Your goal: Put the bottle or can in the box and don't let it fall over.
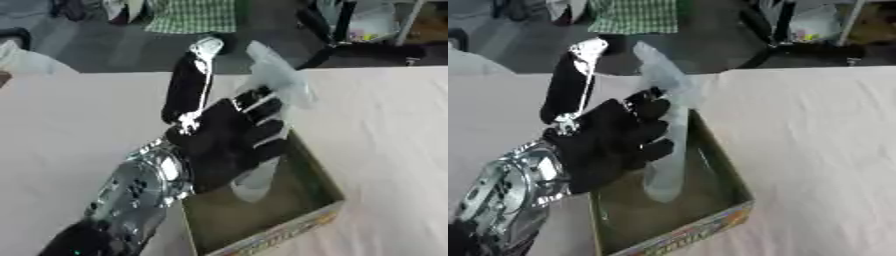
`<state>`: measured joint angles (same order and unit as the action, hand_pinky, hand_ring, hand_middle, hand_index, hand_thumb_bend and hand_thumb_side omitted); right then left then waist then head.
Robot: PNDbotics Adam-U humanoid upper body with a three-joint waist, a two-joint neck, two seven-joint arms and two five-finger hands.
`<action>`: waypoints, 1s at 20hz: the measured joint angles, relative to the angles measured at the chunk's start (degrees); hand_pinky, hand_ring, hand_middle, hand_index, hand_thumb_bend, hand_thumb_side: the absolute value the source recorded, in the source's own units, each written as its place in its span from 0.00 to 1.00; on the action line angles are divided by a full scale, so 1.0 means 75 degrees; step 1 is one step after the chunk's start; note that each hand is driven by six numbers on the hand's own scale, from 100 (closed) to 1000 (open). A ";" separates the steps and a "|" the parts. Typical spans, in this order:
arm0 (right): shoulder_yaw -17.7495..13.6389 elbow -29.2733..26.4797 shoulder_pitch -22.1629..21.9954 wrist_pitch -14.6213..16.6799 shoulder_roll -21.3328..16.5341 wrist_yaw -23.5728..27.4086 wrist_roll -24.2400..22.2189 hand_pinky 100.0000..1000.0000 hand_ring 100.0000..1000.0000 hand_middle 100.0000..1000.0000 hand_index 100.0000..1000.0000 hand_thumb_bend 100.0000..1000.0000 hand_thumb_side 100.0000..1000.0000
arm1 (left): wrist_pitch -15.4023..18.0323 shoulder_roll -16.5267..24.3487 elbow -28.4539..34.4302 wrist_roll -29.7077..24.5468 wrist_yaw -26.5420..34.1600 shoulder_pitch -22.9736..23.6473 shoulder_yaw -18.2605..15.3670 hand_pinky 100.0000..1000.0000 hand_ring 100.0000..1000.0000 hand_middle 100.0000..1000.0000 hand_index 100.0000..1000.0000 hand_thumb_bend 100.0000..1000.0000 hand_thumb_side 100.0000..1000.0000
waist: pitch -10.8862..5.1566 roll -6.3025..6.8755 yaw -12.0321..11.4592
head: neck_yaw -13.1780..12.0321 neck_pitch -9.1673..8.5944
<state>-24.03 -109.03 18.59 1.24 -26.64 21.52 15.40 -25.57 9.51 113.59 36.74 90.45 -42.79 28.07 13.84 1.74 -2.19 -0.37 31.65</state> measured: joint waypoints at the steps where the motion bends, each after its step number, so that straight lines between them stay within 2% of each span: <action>1: -0.0010 -0.0001 -0.0002 0.0000 0.0000 0.0000 0.0000 0.84 0.92 1.00 0.99 0.00 0.68 | 0.0001 0.0000 0.0000 0.0001 0.0003 0.0056 0.0026 0.00 0.00 0.12 0.86 0.19 1.00 | 0.0004 0.0003 -0.0008 | 0.0005 0.0000; 2: -0.0018 -0.0001 -0.0004 0.0000 0.0000 -0.0001 0.0001 0.84 0.92 1.00 0.99 0.00 0.68 | 0.0003 0.0001 0.0000 0.0003 0.0003 0.0116 0.0054 0.00 0.00 0.12 0.85 0.12 1.00 | 0.0008 0.0005 -0.0019 | 0.0012 0.0000; 3: -0.0031 -0.0001 -0.0010 0.0000 0.0000 -0.0001 0.0002 0.84 0.92 1.00 0.99 0.00 0.68 | 0.0005 0.0004 -0.0003 0.0005 0.0003 0.0170 0.0081 0.00 0.00 0.12 0.84 0.19 1.00 | 0.0013 0.0005 -0.0031 | 0.0025 0.0000; 12: -0.0092 -0.0002 -0.0134 0.0038 0.0000 -0.0011 0.0039 0.84 0.92 1.00 0.99 0.00 0.68 | -0.0012 0.0170 -0.0199 -0.0010 -0.0181 0.0582 0.0237 0.00 0.00 0.09 0.86 0.19 1.00 | 0.0014 -0.0010 -0.0054 | 0.0132 0.0002; 20: -0.0136 -0.0003 -0.0194 0.0099 -0.0025 -0.0013 0.0110 0.84 0.92 1.00 0.99 0.00 0.68 | -0.0076 0.0532 -0.0452 -0.0074 -0.0318 0.1158 0.0319 0.00 0.00 0.06 0.88 0.20 1.00 | 0.0005 -0.0053 -0.0138 | 0.0229 0.0061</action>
<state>-25.05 -109.04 17.13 1.99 -26.82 21.43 16.22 -26.14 13.50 110.19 36.19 88.07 -34.11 30.47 13.87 1.34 -3.23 1.35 32.11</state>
